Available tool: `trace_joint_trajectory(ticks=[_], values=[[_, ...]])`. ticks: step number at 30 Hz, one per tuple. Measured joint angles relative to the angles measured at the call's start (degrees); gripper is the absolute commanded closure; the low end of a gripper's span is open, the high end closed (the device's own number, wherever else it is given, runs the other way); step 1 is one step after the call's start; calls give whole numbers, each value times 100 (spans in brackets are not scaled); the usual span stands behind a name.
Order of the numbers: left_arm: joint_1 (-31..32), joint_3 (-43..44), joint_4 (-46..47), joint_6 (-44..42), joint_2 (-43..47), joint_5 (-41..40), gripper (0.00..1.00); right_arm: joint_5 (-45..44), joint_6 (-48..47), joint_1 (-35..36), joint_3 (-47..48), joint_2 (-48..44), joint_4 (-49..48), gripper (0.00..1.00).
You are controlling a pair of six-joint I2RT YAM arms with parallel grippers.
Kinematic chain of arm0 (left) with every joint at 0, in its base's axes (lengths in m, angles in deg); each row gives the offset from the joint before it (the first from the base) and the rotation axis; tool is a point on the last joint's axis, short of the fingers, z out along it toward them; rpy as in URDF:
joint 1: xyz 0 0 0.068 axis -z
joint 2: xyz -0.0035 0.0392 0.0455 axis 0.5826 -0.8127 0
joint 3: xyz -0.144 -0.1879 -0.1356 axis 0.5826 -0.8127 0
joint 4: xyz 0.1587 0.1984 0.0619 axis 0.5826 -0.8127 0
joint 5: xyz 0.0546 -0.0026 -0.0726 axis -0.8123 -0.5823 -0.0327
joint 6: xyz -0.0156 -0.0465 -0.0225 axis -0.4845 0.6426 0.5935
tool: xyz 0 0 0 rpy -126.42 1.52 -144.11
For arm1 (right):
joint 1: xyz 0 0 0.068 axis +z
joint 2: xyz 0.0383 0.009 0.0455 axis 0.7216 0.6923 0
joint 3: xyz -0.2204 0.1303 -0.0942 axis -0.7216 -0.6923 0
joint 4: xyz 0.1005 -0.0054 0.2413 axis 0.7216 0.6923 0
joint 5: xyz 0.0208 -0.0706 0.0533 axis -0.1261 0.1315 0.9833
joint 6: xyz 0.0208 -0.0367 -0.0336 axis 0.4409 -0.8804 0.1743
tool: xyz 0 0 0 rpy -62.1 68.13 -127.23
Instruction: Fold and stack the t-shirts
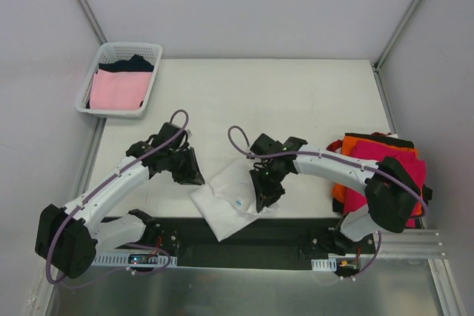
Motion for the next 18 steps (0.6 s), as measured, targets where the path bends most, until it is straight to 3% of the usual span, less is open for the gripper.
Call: trace_joint_trajectory(ticks=[3, 4, 11, 14, 15, 16, 18], values=[[0, -173, -24, 63, 125, 7, 84, -144, 131, 396, 0, 254, -20, 42], [0, -208, -24, 76, 140, 9, 84, -173, 164, 535, 2, 352, -26, 39], [28, -238, -37, 166, 166, 7, 84, -448, 245, 911, 363, 511, 302, 41], [39, -238, -39, 179, 192, 2, 83, -688, 98, 796, 929, 494, 643, 67], [39, -238, -37, 181, 214, -11, 83, -782, 44, 732, 1141, 474, 739, 93], [39, -238, -37, 184, 243, -24, 82, -846, -22, 684, 1261, 459, 796, 99], [46, -238, -37, 195, 304, -90, 86, -992, -114, 555, 1414, 417, 857, 99]])
